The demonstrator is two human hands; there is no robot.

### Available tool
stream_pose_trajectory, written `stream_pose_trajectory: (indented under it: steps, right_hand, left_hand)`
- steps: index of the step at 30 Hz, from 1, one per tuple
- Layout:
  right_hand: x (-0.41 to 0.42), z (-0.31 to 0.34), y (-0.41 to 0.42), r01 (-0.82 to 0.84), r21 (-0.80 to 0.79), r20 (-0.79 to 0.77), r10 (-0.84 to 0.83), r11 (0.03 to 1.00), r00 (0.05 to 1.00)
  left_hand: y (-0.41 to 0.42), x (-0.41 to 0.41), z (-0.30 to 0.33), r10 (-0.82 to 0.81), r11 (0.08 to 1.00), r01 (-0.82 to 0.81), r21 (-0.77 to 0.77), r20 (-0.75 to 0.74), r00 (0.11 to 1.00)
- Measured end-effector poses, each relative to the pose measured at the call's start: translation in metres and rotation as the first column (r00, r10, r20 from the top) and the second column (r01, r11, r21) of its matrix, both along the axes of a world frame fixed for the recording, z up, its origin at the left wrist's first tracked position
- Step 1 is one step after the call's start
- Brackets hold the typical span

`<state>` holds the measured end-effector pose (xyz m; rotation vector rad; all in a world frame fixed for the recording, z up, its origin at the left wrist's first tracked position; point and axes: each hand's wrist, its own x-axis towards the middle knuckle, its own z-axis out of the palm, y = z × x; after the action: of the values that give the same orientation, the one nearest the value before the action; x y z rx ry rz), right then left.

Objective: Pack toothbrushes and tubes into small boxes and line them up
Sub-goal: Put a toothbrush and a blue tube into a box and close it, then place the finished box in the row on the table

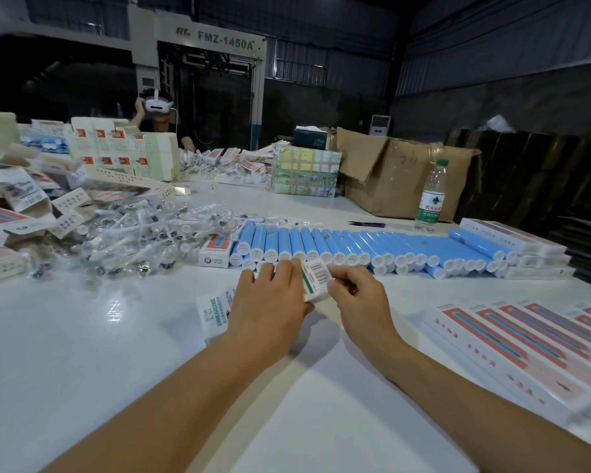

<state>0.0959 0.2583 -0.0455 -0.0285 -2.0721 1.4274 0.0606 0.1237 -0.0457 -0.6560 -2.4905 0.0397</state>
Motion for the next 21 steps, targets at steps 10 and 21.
stream_pose_trajectory:
  steps: [10, 21]
  right_hand:
    - [0.004, 0.004, -0.005, -0.217, -0.121, 0.040, 0.224, 0.969, 0.974]
    - [-0.005, 0.010, -0.030, -0.241, 0.150, 0.231, 0.203, 0.959, 0.952]
  left_hand:
    - [-0.019, 0.001, 0.049, -0.831, -0.171, -0.549, 0.818, 0.180, 0.527]
    - [0.003, 0.003, 0.016, -0.882, -0.237, -0.727, 0.644, 0.172, 0.440]
